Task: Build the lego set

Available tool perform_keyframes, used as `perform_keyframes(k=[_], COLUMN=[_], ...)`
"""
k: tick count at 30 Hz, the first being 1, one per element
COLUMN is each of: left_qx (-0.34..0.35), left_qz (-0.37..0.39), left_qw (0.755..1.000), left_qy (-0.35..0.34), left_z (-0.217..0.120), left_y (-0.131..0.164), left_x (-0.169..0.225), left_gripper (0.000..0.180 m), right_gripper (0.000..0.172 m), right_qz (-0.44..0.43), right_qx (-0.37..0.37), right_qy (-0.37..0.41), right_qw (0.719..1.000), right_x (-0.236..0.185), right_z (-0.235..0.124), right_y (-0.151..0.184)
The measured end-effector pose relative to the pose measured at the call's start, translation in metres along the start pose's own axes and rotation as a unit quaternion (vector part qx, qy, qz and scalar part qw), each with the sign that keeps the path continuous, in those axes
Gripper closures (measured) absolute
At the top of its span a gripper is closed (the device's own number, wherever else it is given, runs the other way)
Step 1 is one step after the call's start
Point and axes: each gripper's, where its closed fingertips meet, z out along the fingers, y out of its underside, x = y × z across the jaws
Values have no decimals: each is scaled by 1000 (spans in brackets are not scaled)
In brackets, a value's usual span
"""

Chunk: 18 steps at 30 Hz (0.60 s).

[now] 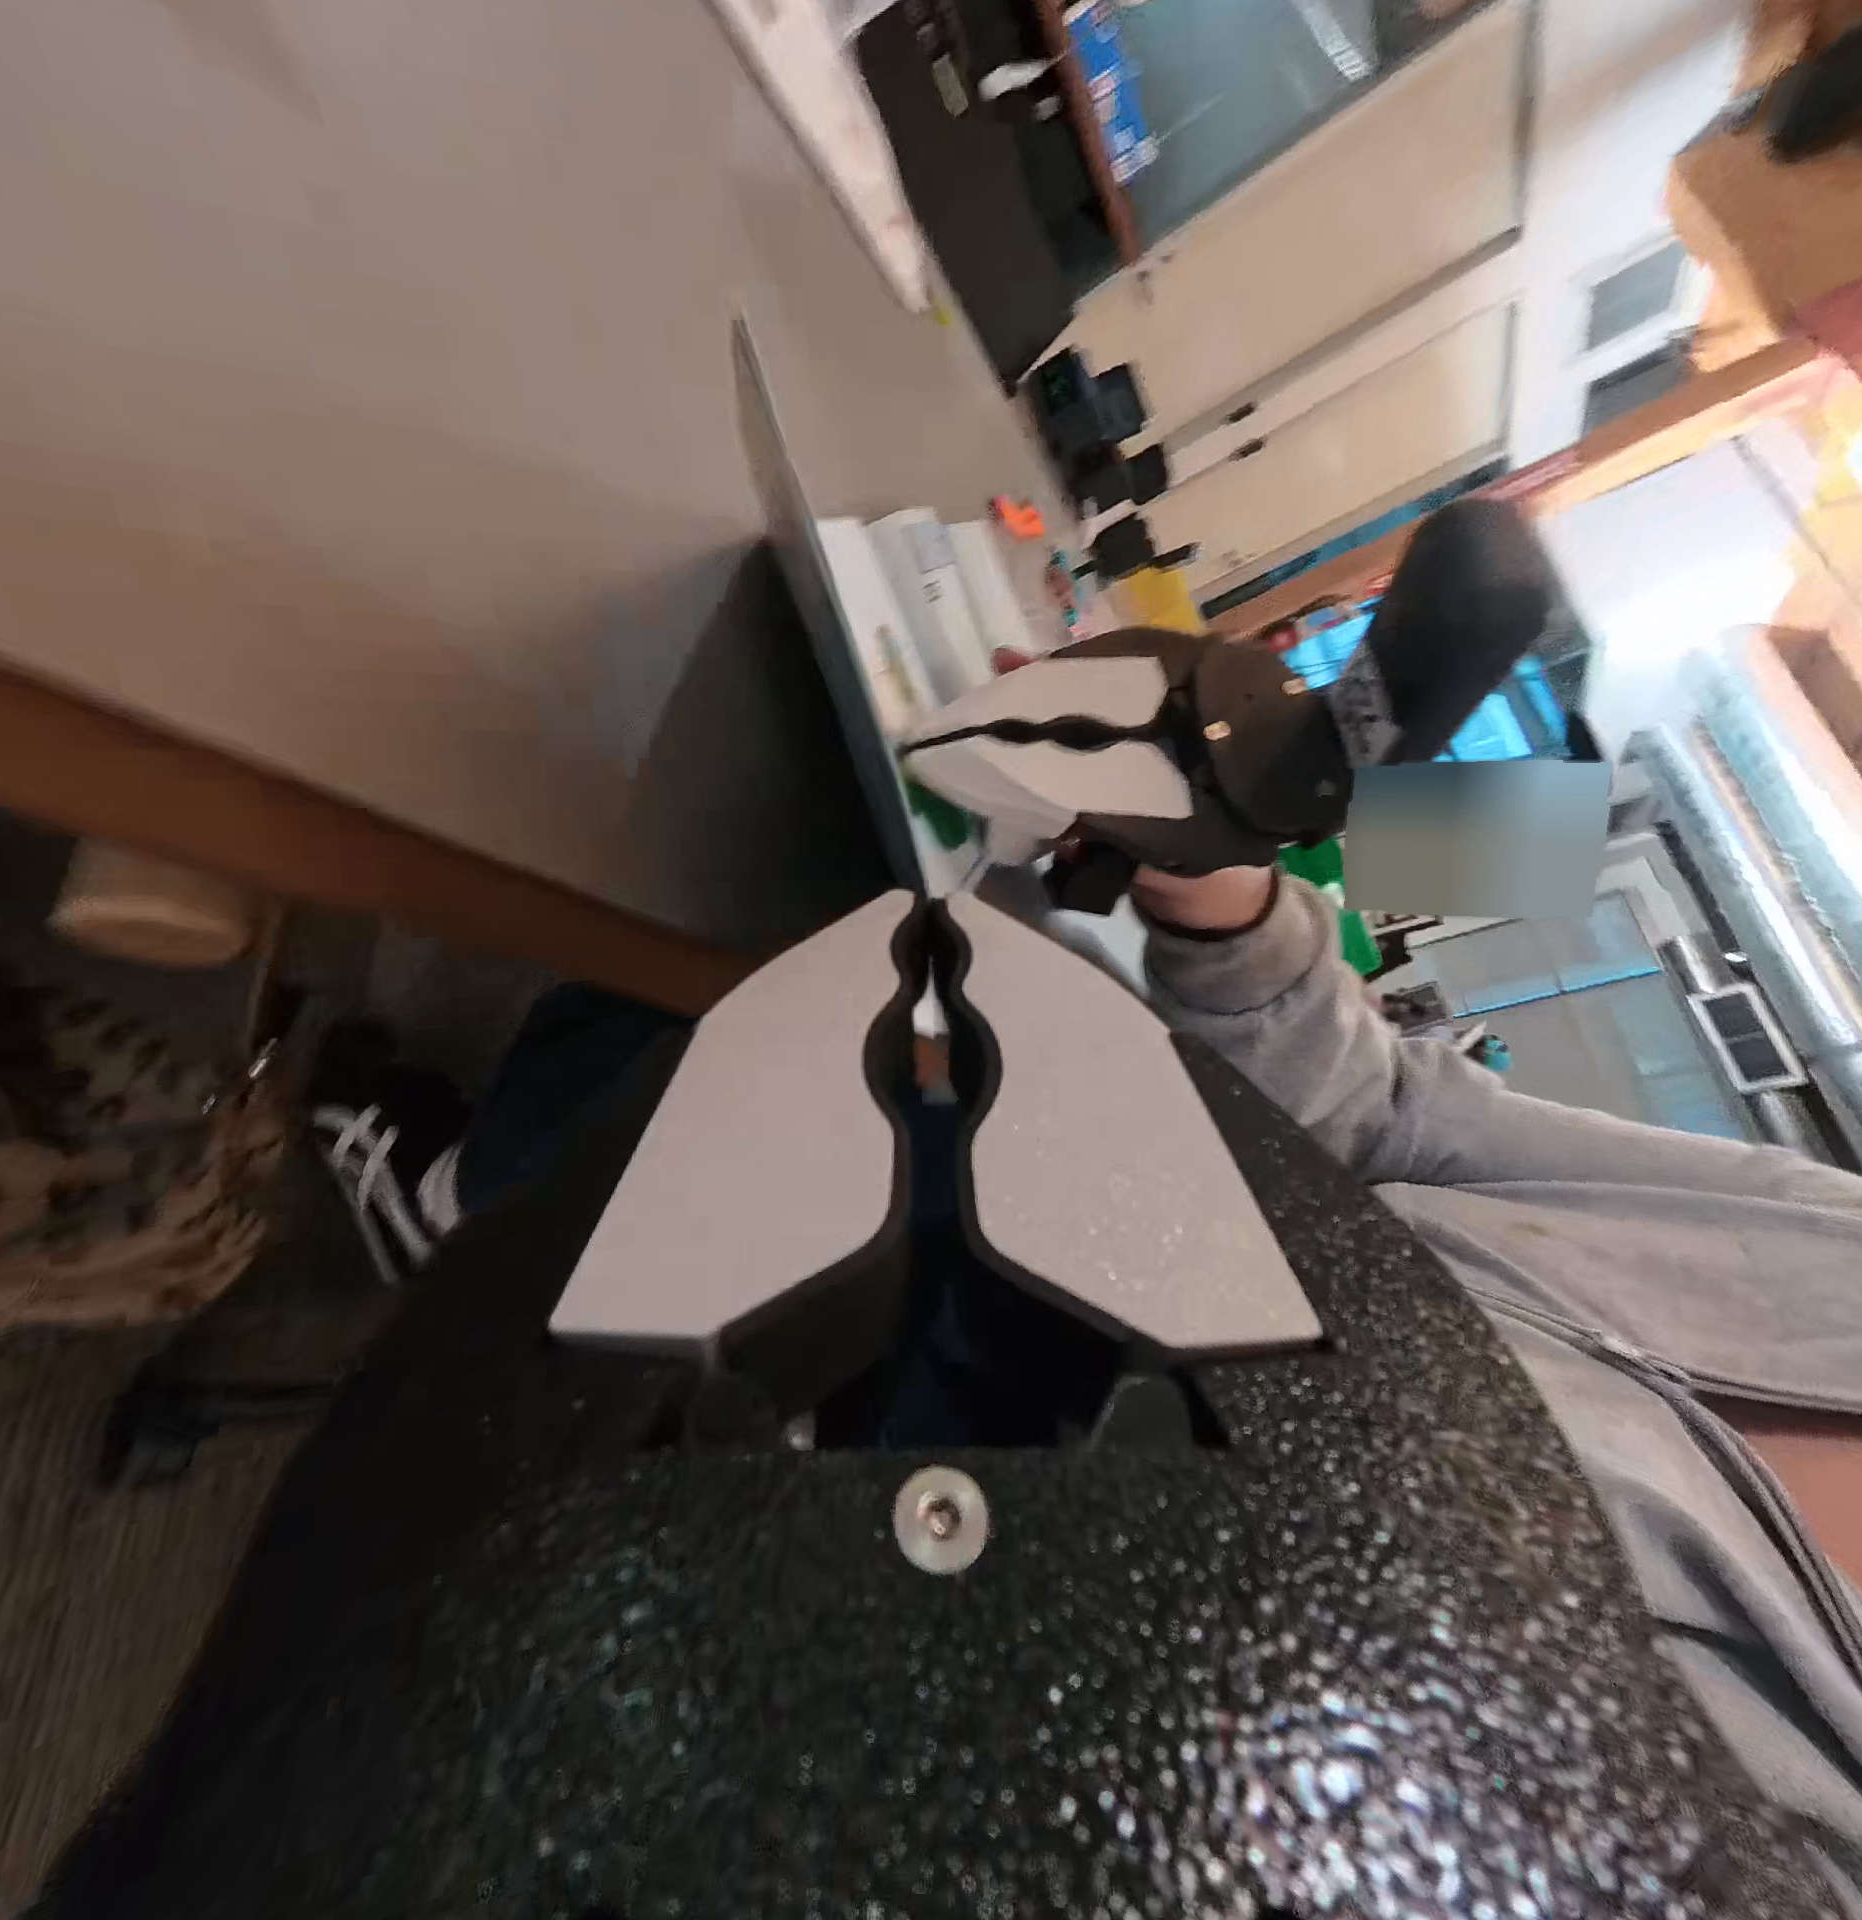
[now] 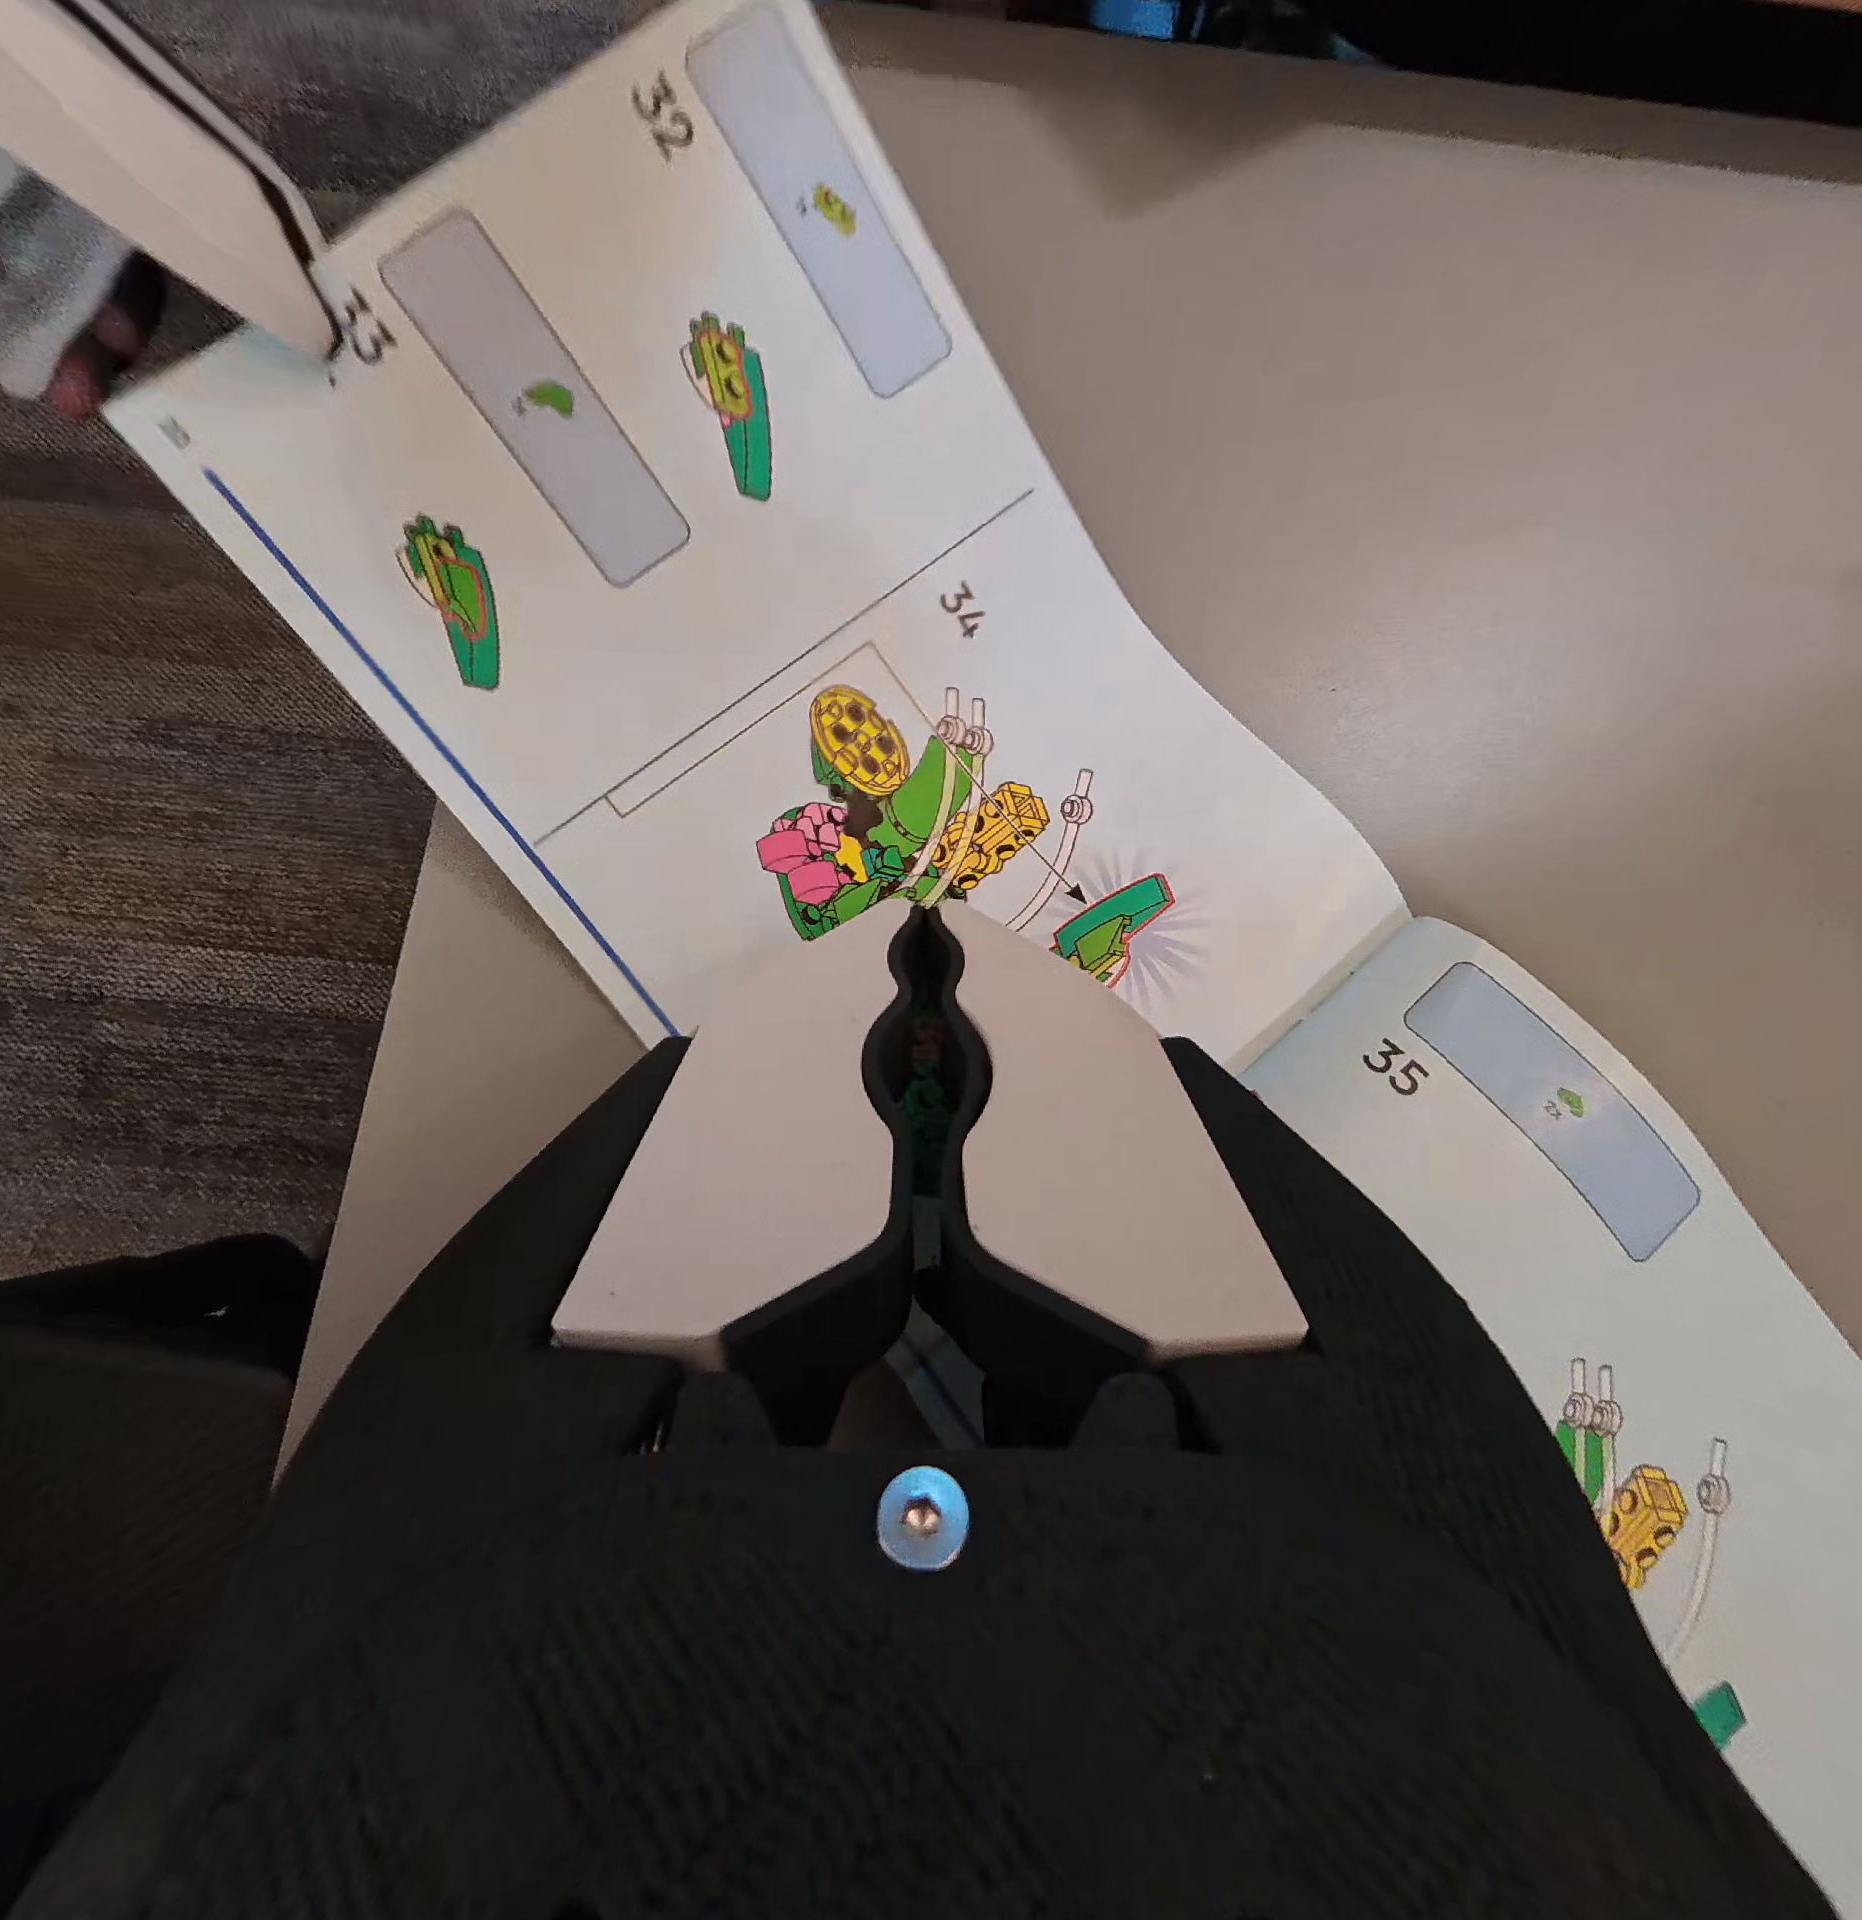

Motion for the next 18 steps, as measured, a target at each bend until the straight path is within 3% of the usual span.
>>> perform_keyframes(k=[1, 5, 10, 14, 18], left_qx=[12, 38, 74, 51, 51], left_qz=[11, 42, 90, 117, 128], left_qw=[1000, 995, 981, 980, 977], left_qy=[24, 86, 155, 150, 166], left_z=[1, 16, 48, 83, 101], left_y=[-6, -23, -49, -49, -51], left_x=[9, 34, 79, 99, 120], left_gripper=[180, 180, 180, 180, 180], right_gripper=[172, 172, 149, 132, 126], right_qz=[1, 1, -29, -25, -72], right_qx=[6, 33, 134, 245, 304], right_qy=[-1, -2, 37, 20, 90], right_qw=[1000, 999, 990, 969, 946], right_x=[0, 0, 10, 4, 10], right_z=[-1, -4, -32, -71, -95], right_y=[0, -2, -15, -30, -38])
